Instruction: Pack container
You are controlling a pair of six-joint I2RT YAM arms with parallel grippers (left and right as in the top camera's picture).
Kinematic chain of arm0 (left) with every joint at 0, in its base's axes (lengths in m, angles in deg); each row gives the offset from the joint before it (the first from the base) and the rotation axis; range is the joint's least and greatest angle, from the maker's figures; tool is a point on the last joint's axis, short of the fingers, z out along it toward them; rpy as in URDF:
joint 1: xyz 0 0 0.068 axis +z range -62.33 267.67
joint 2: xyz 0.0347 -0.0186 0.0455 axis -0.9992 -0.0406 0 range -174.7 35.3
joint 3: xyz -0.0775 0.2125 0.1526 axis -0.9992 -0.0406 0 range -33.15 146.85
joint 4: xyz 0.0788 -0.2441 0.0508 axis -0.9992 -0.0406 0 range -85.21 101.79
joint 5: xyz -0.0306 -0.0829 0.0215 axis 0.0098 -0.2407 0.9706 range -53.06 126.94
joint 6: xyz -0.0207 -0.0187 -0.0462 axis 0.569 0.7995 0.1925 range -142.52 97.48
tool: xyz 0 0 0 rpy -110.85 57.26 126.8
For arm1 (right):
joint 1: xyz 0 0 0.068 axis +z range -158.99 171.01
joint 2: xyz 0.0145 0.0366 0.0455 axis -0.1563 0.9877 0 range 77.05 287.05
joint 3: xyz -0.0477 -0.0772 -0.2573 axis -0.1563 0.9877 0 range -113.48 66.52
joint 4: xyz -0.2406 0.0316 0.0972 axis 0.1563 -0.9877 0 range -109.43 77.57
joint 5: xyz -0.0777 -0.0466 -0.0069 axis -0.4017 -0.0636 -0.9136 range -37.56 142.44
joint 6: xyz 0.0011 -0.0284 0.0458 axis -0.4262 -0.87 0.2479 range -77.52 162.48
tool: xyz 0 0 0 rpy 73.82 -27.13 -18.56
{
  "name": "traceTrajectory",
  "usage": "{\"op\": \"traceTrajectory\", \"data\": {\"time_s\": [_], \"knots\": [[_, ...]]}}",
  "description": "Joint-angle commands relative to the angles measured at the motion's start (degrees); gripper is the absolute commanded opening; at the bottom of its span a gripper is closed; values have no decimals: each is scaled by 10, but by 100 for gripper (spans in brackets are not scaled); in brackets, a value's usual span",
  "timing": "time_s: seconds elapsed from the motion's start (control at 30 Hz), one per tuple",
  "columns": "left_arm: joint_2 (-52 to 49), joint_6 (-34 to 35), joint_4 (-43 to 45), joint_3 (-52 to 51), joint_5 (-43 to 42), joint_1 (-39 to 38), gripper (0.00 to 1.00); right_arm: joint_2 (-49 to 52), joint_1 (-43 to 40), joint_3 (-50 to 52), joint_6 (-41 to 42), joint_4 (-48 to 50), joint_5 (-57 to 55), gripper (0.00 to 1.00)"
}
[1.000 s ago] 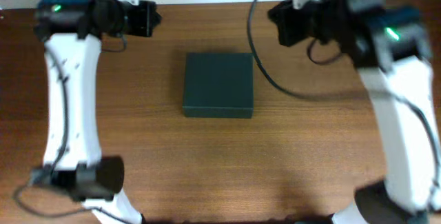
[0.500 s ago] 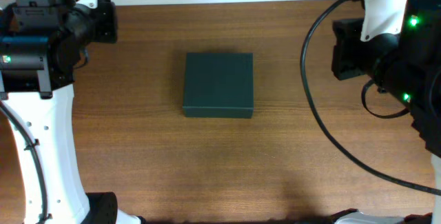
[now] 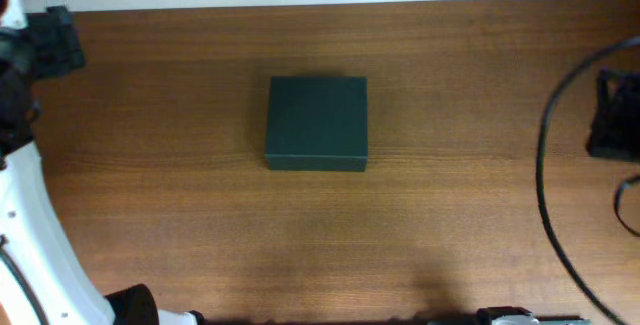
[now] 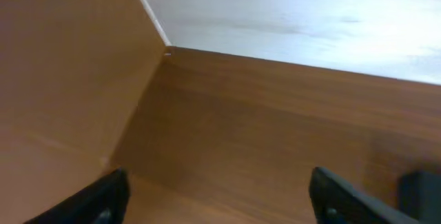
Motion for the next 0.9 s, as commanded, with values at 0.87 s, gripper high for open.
{"op": "traceTrajectory", "data": {"time_s": [0.87], "knots": [[11,-2,-108,-1,4,7,99,21,-7,-1,0,-14,-40,99]]}}
